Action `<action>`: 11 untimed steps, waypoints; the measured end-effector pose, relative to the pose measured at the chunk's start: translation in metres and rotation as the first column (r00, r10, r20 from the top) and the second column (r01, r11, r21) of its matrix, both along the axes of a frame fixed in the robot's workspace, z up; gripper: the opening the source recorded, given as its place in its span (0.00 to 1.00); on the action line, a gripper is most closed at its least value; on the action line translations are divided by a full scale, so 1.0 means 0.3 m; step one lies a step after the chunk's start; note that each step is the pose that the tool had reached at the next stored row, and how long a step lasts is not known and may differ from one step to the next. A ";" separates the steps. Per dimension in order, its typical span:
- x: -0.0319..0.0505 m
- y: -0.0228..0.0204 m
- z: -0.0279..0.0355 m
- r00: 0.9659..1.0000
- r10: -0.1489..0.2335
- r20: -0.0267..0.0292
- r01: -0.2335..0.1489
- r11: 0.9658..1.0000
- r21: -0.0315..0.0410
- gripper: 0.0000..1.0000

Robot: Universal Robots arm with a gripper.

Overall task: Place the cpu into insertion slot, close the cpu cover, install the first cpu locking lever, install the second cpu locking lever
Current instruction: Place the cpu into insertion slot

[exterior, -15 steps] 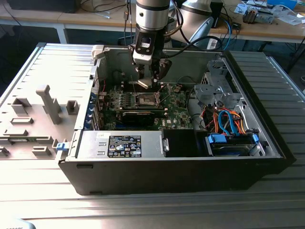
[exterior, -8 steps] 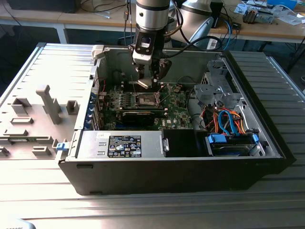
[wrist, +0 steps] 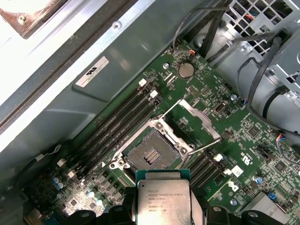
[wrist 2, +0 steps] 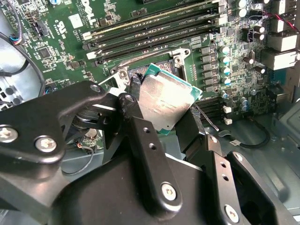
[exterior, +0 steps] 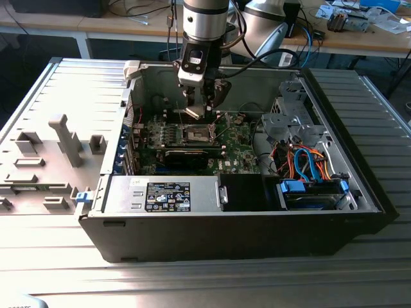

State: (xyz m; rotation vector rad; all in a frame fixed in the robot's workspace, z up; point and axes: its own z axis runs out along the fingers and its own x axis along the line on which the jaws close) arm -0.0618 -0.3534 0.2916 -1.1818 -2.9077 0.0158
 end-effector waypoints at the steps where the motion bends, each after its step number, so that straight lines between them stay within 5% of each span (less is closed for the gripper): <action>1: 0.000 0.000 0.000 1.000 -0.002 0.000 0.002 1.000 0.000 0.55; 11: 0.000 0.000 -0.001 0.999 -0.043 0.000 0.043 0.999 -0.002 0.55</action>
